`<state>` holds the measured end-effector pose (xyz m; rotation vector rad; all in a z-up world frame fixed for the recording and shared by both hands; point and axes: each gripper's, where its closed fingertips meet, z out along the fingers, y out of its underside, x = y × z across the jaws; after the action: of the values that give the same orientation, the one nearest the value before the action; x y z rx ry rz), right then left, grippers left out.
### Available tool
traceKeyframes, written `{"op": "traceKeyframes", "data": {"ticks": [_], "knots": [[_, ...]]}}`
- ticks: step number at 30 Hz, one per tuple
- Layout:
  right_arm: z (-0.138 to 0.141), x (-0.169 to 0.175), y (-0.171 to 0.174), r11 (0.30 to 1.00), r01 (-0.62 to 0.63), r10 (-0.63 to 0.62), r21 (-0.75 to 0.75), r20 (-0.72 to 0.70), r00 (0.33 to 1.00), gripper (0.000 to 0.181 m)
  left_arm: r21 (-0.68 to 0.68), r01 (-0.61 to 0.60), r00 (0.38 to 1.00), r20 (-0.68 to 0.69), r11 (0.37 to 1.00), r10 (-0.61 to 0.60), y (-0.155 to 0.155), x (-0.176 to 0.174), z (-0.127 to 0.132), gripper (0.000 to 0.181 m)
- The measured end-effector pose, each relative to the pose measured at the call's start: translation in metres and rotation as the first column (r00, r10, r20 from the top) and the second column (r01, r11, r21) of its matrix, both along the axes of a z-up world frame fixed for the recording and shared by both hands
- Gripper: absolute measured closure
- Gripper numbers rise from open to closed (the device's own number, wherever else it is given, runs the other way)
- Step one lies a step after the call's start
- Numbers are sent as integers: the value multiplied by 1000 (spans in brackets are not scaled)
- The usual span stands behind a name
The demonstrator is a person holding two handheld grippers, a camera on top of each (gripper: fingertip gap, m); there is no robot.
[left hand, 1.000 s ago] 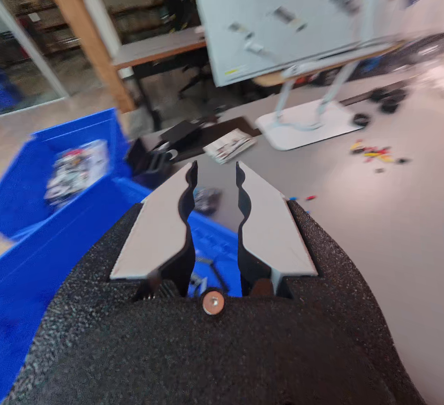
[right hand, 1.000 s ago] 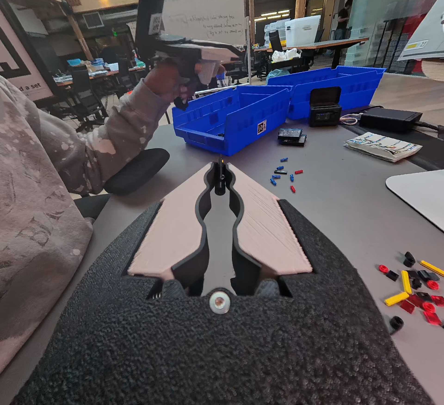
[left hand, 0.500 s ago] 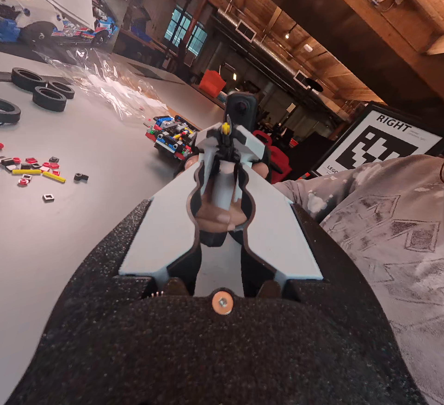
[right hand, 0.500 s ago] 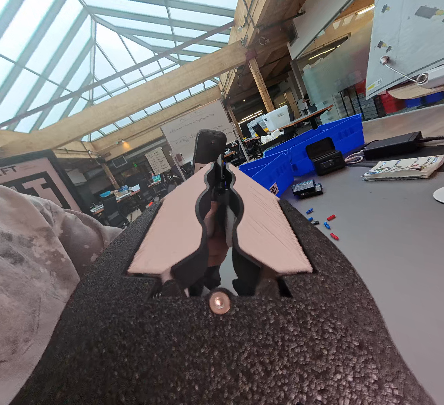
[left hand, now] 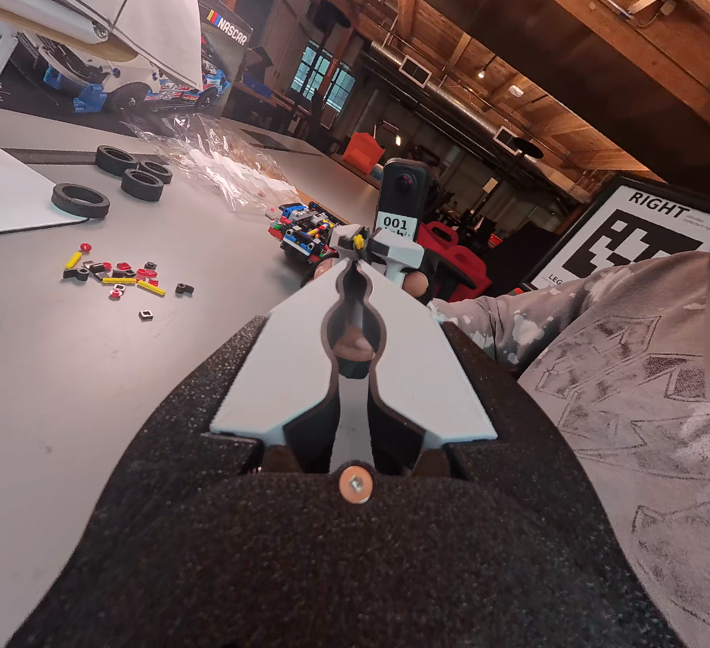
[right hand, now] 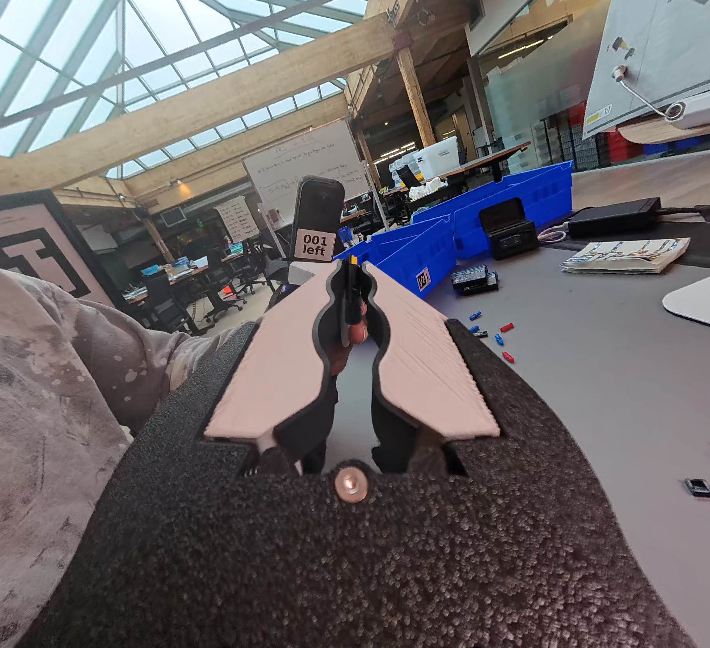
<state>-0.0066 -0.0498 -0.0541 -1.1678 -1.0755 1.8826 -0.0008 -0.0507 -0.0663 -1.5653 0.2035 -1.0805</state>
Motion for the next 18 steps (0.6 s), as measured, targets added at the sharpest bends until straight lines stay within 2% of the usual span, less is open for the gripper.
{"op": "traceKeyframes", "data": {"ticks": [4, 7, 9, 14, 18], "knots": [[-3, 0, 0, 1000, -9, 9, 1, 9, 1000, 173, -5, 11, 999, 36, 1000, -11, -4, -6, -1, 181], [-7, -2, -3, 1000, -16, 16, 17, 22, 1000, 173, -28, 23, 998, 64, 999, -21, -4, -9, -3, 169], [-10, -3, -5, 999, -22, 21, 30, 31, 999, 174, -19, 56, 995, 82, 998, -55, -7, -6, -1, 170], [-16, -4, -8, 991, -2, -3, 137, 39, 999, 174, -54, 69, 991, 115, 996, -63, -7, -5, -3, 175], [-18, -1, -10, 960, 11, -19, 282, 26, 999, 174, -95, 124, 979, 172, 988, -106, -9, -3, -6, 176]]}}
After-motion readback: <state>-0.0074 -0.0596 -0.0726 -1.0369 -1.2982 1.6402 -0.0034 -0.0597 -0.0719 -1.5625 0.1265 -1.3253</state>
